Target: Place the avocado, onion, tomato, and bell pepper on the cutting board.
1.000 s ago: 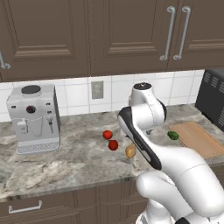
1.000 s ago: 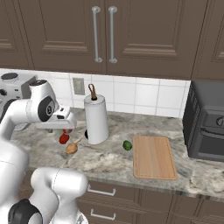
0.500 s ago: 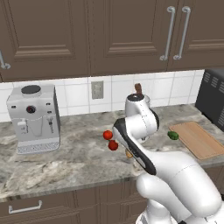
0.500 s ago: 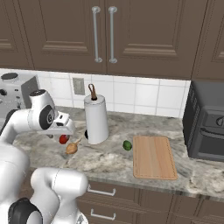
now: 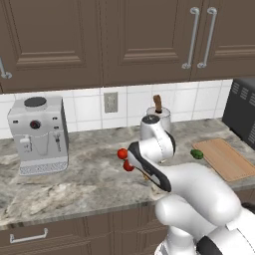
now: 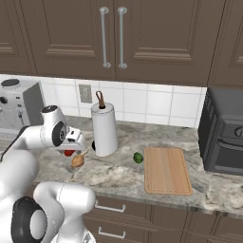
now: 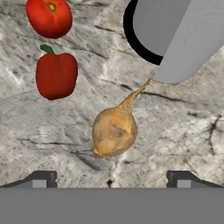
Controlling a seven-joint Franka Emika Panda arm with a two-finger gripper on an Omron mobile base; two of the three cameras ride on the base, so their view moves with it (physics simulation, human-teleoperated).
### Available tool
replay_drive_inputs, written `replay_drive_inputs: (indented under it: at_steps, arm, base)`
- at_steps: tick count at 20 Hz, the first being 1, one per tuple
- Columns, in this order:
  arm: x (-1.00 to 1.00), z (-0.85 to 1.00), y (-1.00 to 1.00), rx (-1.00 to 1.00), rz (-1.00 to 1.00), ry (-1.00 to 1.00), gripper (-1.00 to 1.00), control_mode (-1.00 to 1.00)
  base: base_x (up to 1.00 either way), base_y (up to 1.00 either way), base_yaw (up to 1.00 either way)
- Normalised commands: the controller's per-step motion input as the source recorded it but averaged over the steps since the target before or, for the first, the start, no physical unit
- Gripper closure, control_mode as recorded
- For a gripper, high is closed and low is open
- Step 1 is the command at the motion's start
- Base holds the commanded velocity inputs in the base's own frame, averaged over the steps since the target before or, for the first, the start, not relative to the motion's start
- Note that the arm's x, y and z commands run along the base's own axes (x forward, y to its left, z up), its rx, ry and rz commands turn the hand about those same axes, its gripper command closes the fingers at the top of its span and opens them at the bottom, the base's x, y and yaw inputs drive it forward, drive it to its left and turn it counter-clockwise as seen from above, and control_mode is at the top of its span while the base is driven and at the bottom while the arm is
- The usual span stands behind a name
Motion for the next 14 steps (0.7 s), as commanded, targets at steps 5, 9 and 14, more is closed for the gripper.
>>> replay_drive_inputs:
  at_steps: [5,9,14]
  arm:
    - [0.19,-0.36,0.0,0.0,0.0,0.07,-1.0,-1.0]
    - [0.0,-0.33,0.0,0.0,-0.01,0.03,-1.0,-1.0]
    - [0.0,-0.3,0.0,0.0,-0.04,0.04,-1.0,-1.0]
  base:
    - [0.0,0.0,0.0]
    - [0.0,0.0,0.0]
    - [0.0,0.0,0.0]
